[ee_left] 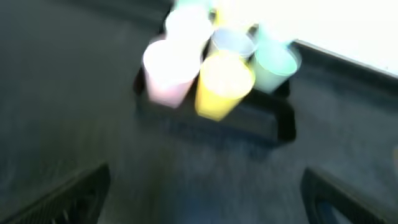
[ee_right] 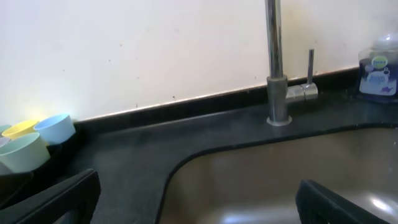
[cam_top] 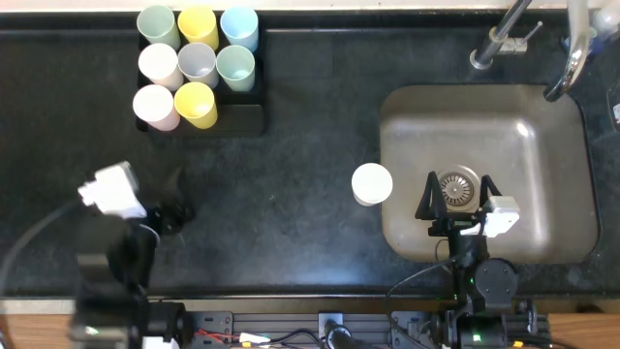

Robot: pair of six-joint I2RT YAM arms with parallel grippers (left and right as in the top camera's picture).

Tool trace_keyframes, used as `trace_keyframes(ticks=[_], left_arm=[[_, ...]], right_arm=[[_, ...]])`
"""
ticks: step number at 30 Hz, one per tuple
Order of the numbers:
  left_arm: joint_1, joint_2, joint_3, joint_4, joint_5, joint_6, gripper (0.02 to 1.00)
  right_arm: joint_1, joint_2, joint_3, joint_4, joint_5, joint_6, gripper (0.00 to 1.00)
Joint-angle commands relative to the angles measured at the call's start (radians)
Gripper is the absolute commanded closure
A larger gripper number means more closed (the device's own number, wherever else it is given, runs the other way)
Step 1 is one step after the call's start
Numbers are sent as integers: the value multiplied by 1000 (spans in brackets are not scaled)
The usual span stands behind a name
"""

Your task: Store Cups

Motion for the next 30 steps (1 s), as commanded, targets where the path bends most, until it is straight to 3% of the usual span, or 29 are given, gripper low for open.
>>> trace_keyframes(ticks=[1,4,7,11,30], left_arm=[[-5,-199,-288,447,48,300,20],[-5,-253,-385,603,46,325,18],[-4,-297,-448,602,46,355,18],[-4,-376,-448,351,52,374,18],[-53,-387,-448,350,54,376,20]], right_arm=[[4,-7,-13,5,-1,4,3],[4,-7,-13,5,-2,4,3],[4,-7,-13,5,-2,4,3],[4,-7,-13,5,-1,4,3],[4,-7,-13,5,-1,4,5]])
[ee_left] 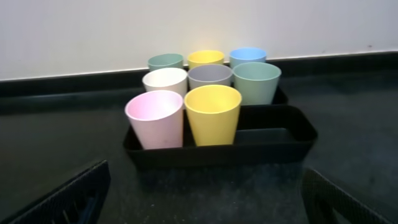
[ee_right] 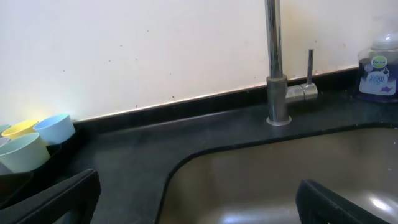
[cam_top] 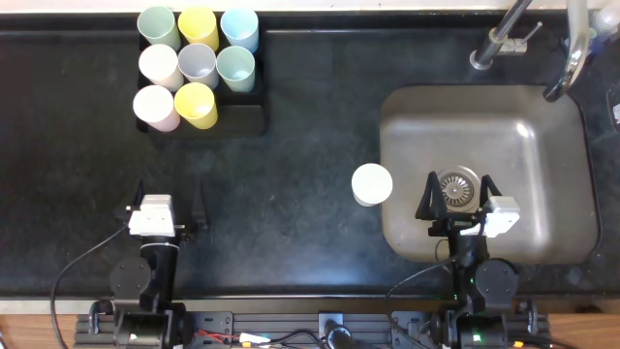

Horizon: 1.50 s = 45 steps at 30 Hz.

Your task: Store Cups

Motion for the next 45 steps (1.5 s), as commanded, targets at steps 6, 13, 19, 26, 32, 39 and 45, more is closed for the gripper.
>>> trace_keyframes(ticks=[6,13,19,26,32,39,45], left_arm=[[-33,-12,-1,-3,14,23,20],[-33,-12,-1,-3,14,23,20],[-33,-12,-1,-3,14,23,18],[-33,-12,-1,-3,14,23,23],[-33,-12,-1,-3,14,23,20],[-33,-12,-1,-3,14,23,20],[-33,-12,-1,-3,14,23,20]], right_arm=[[4,-7,-13,5,-2,3,3],[4,-7,-13,5,-2,3,3],[4,-7,-13,5,-2,3,3],[4,-7,-13,5,-7,4,3],[5,-7,-13,5,-8,3,3],[69,135,362,-372,3,-82,3],[111,615,832,-778,68,-183,3]])
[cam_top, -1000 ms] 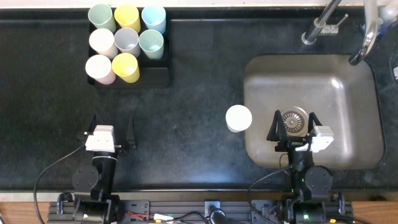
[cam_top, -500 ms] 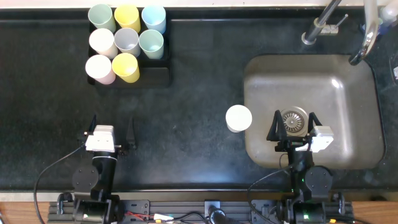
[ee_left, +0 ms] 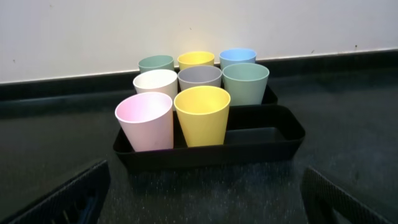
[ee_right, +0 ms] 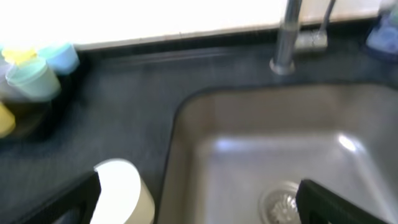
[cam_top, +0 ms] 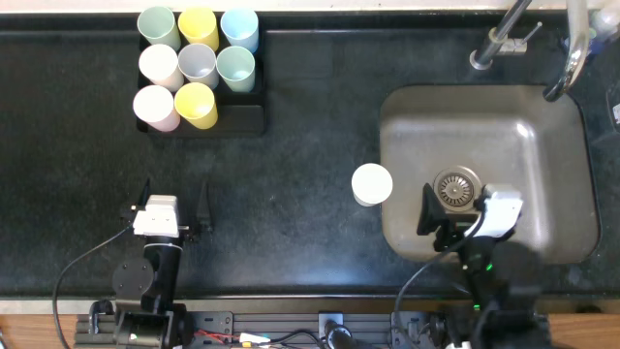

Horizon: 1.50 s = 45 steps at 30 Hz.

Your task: Store Cups

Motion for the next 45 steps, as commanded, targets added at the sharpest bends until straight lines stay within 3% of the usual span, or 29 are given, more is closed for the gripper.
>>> trace_keyframes(ticks=[1,7,11,18,29,34,45], left_arm=[[-6,-10,-1,-3,11,23,18],[-6,-10,-1,-3,11,23,20],[-6,-10,-1,-3,11,23,18],[-6,-10,-1,-3,11,23,20],[-6,-10,-1,-3,12,23,20],[-6,-10,-1,-3,11,23,20],[-6,-10,-1,-3,11,23,18]], right_arm=[[69,458,425,-256,112,-98,3],[136,797,644,-554,159,-143,5],[192,943,650,-628,177,-207,5],[238,1058,649,-604,-1,-369,3],[165,1176,649,-484,-18,-418,3],[166,1203,649,-459,-95,-417,3],[164,1275,654,-404,-94,-411,3]])
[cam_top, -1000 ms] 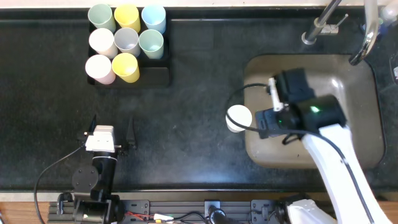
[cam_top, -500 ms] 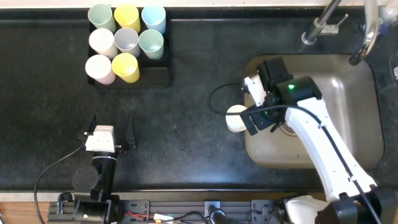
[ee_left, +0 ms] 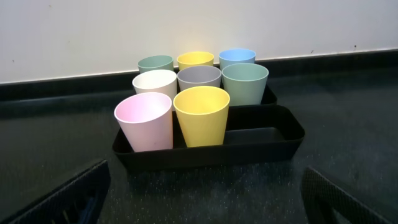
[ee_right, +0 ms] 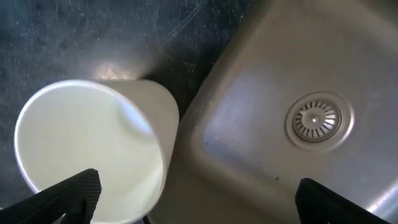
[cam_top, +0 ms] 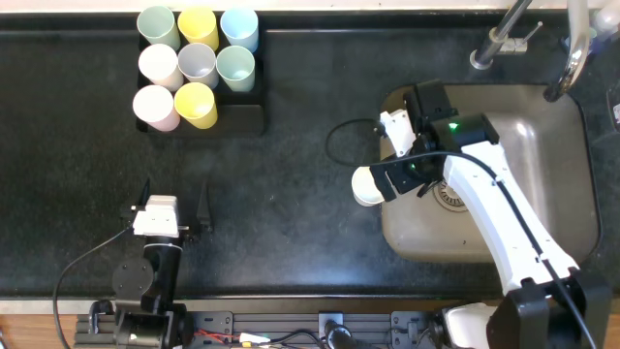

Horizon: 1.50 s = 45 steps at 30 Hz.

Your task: Store Cups

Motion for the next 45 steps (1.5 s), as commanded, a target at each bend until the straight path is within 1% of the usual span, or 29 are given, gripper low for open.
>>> trace_keyframes(ticks=[1,5,6,7,8,9,10,13,19,24,26,27,29,30,31,34,38,42,45], left_arm=[[-6,-8,-1,-2,10,23,20],[-6,-8,-1,-2,10,23,20],[-6,-8,-1,-2,10,23,20],[-6,-8,-1,-2,10,23,20],[-6,-8,-1,-2,10,23,18],[-6,-8,-1,-2,10,23,20],[-6,-8,-1,-2,10,23,18],[-6,-8,-1,-2,10,23,20],[-6,-8,-1,-2,10,23,20],[-6,-8,-1,-2,10,23,18],[-6,-8,-1,-2,10,23,20],[-6,-8,-1,-2,10,23,20],[-6,-8,-1,-2,10,23,20],[-6,-8,-1,-2,10,23,18],[-6,-8,-1,-2,10,23,20],[-6,-8,-1,-2,10,23,18],[-6,-8,-1,-2,10,23,20],[-6,-8,-1,-2,10,23,20],[-6,-8,-1,-2,10,23,18]], right_arm=[[0,74,45,19,3,-3,3],[0,85,58,20,3,-3,5],[0,85,58,20,3,-3,31],[0,85,58,19,3,-3,102],[0,85,58,16,3,-2,645],[0,84,58,16,3,4,869],[1,84,60,15,3,11,958],[10,82,83,8,0,29,961],[69,83,291,-69,-51,69,958],[147,94,520,-113,-58,145,958],[184,137,658,-138,-57,175,956],[212,204,797,-167,-57,208,961],[243,314,983,-217,-64,237,958],[256,369,1072,-242,-76,237,961],[277,461,1213,-279,-80,237,958],[325,606,1405,-296,-76,232,961],[406,704,1429,-266,-90,233,958],[423,764,1429,-245,-75,232,958],[423,800,1428,-241,-42,232,956]])
